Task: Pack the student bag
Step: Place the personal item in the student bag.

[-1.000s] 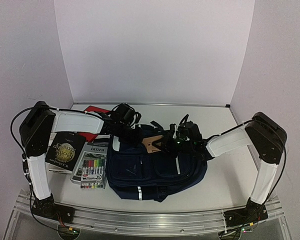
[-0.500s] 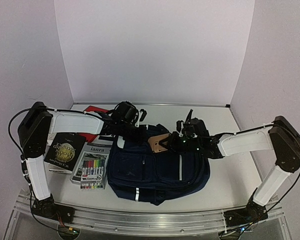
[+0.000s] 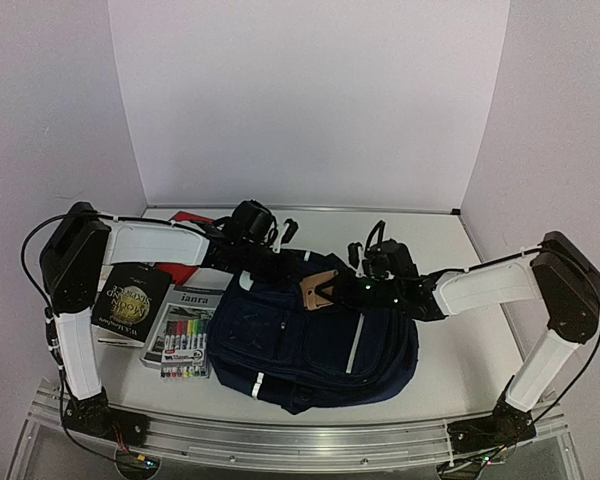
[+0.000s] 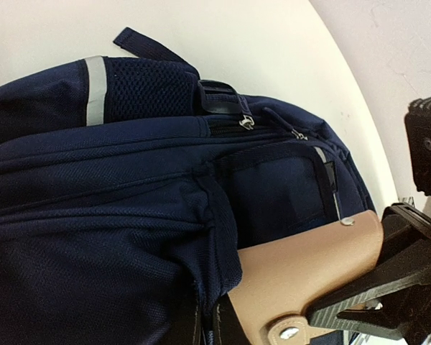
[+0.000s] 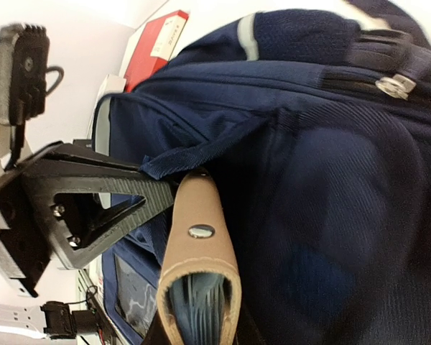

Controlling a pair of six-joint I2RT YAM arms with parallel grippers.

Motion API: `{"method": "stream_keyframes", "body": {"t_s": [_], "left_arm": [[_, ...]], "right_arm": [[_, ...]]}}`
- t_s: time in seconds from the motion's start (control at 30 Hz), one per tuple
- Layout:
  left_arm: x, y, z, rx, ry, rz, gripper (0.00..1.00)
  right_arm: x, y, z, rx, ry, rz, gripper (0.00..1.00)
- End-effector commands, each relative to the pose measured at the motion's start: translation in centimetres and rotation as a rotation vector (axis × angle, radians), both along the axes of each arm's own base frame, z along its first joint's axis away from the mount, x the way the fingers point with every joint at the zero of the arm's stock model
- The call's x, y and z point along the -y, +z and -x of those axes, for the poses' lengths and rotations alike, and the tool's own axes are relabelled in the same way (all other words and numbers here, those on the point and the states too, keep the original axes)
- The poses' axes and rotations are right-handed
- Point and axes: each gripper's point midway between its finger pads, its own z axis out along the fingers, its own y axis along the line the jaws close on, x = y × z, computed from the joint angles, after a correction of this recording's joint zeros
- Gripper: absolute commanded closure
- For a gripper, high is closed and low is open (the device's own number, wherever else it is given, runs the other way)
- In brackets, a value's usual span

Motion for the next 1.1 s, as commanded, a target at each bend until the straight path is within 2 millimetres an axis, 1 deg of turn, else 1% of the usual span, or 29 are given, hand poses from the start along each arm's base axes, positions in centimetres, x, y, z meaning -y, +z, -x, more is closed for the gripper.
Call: {"method": "stream_keyframes", "body": {"t_s": [0.0,0.13,0.2,0.23,0.4,0.47,0.6,0.63,0.7,0.87,0.97,1.0,1.07], "left_arm": [[4.5,12.8,-1.3,0.294,-0.161,0.348,1.0],[3.8,12.1,-0.8,0.288,-0.159,0.323,1.0],[3.2,11.3,-1.0,0.265,-0.122,0.288,1.0],[2.9,11.0,-1.3,0.251,-0.097,0.271,1.0],[1.6,9.0,-2.0,0.164,0.021,0.201,1.0],[2.0,8.6,-1.6,0.139,-0.005,0.216,1.0],[3.0,8.2,-0.6,0.107,-0.079,0.247,1.0],[3.1,8.2,-0.5,0.109,-0.091,0.248,1.0],[3.2,8.2,-0.2,0.113,-0.114,0.246,1.0],[2.9,8.1,0.3,0.127,-0.15,0.211,1.0],[2.1,7.7,-0.5,0.143,-0.101,0.152,1.0],[1.7,7.5,-0.8,0.146,-0.077,0.127,1.0],[1.1,7.1,-1.6,0.158,-0.03,0.081,1.0]], "right_arm": [[-2.8,-1.5,3.8,-0.058,0.209,0.027,1.0],[-1.7,-3.7,1.8,-0.115,0.061,0.046,1.0],[-1.2,-4.0,1.1,-0.135,-0.017,0.01,1.0],[-1.2,-3.7,0.9,-0.138,-0.046,-0.021,1.0],[-0.6,-1.2,-0.3,-0.104,-0.163,-0.187,1.0],[-0.9,-0.5,-0.6,-0.091,-0.165,-0.223,1.0],[-2.6,1.3,-0.9,-0.065,-0.109,-0.327,1.0],[-2.8,1.7,-1.0,-0.056,-0.105,-0.349,1.0],[-3.0,2.6,-1.2,-0.034,-0.103,-0.385,1.0],[-2.9,3.3,-1.5,0.016,-0.112,-0.421,1.0],[-3.1,2.4,-1.6,0.011,-0.106,-0.408,1.0],[-3.0,1.9,-1.5,0.0,-0.11,-0.394,0.96],[-2.4,0.5,-1.5,-0.023,-0.134,-0.333,0.82]]}}
